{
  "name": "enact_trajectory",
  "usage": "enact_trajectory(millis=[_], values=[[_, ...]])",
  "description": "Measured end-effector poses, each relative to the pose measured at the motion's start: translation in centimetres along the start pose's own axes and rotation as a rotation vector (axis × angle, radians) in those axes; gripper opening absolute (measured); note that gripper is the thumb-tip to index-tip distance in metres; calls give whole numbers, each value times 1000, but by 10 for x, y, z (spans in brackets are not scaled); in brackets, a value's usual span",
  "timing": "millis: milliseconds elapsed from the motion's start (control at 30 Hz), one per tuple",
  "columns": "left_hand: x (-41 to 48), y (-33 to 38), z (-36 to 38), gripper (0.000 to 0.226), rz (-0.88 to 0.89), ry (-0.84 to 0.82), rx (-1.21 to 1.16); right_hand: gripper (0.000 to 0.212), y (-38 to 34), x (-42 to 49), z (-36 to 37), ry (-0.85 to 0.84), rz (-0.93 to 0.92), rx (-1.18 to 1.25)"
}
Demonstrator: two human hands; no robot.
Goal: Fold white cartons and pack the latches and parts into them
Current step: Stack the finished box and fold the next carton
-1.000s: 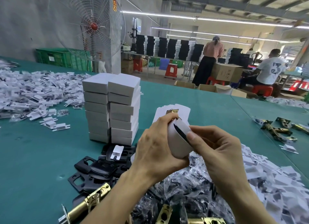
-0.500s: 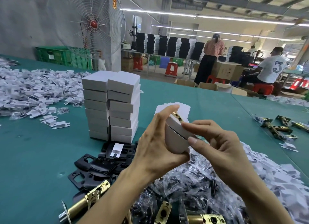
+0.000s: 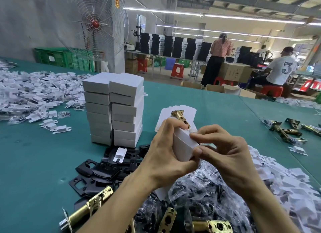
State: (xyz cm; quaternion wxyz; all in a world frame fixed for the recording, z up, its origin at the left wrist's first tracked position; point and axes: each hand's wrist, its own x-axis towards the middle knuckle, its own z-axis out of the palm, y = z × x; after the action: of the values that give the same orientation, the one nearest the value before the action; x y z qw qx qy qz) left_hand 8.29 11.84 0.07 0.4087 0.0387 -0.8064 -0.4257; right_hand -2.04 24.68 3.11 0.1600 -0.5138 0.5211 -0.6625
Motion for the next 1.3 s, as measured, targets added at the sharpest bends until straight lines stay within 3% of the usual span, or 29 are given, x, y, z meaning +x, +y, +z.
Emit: enact_trajectory(millis=[67, 167, 367, 567, 867, 1000, 1167, 1300], values=[[1, 1, 0, 52, -5, 45, -5, 24, 0, 0, 3, 32, 17, -15], [2, 2, -1, 56, -13, 68, 15, 27, 3, 1, 8, 87, 49, 17], [-1, 1, -3, 77, -46, -11, 89, 19, 6, 1, 11, 240, 45, 45], [0, -9, 3, 55, -37, 19, -14, 15, 13, -2, 8, 210, -20, -166], [4, -18, -12, 53, -201, 0, -273, 14, 28, -1, 2, 149, 78, -192], [5, -20, -13, 38, -257, 76, -351, 20, 35, -1, -3, 149, 147, -273], [5, -24, -10, 18, -209, 83, -361, 27, 36, -2, 0, 36, 197, -258], [9, -21, -7, 7, -140, 113, -359, 23, 31, 1, 0, 103, 159, -222]])
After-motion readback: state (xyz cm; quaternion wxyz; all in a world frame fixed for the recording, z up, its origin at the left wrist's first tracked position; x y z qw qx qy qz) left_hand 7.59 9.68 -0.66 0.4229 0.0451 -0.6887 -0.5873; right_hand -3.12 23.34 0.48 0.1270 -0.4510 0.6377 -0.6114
